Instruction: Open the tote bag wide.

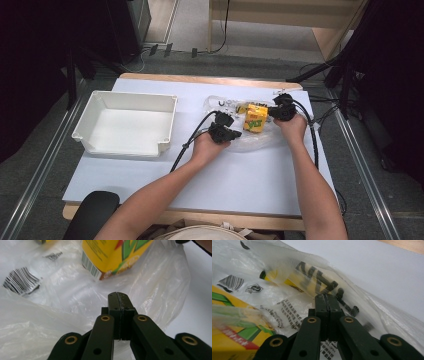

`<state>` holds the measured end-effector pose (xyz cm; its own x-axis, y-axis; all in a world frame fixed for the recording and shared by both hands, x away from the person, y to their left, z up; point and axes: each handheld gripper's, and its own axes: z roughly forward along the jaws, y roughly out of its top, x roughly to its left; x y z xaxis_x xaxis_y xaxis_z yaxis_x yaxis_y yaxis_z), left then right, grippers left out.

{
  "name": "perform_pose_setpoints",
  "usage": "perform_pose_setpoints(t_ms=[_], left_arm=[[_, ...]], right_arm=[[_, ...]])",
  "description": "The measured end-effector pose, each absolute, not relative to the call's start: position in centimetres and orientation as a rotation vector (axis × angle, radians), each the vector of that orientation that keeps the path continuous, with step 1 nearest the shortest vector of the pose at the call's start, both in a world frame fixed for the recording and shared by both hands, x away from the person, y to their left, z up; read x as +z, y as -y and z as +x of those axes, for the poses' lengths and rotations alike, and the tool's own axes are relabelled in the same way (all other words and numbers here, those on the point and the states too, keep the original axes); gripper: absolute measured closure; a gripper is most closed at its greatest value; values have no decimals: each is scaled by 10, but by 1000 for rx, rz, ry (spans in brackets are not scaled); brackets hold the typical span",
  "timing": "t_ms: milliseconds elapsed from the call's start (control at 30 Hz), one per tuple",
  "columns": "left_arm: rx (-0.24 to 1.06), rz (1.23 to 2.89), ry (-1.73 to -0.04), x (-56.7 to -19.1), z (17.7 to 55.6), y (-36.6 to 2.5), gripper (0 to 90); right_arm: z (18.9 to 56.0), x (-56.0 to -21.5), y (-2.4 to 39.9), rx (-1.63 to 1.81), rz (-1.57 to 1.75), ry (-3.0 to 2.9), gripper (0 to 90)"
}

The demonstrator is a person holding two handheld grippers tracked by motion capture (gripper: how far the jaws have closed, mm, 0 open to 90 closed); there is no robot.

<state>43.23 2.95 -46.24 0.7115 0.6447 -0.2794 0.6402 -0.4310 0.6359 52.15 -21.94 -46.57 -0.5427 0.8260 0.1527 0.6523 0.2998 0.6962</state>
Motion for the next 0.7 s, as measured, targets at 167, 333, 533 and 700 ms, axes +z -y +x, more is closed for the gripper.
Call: perform_pose_setpoints(t_ms=[167,333,533,700], left_arm=[[-17,2191,-955,-466,422,-32,900],[-27,2219,-920,-467,410,-34,900],[-44,2234,-885,-469,394,-40,900],[-64,2232,-873,-470,386,-45,900]], right_arm=[[527,-470,218,1040,1368,-2333,900],[534,-474,217,1018,1390,-2330,900],[541,-475,216,997,1402,-2325,900],[547,-473,212,975,1410,-2322,900]])
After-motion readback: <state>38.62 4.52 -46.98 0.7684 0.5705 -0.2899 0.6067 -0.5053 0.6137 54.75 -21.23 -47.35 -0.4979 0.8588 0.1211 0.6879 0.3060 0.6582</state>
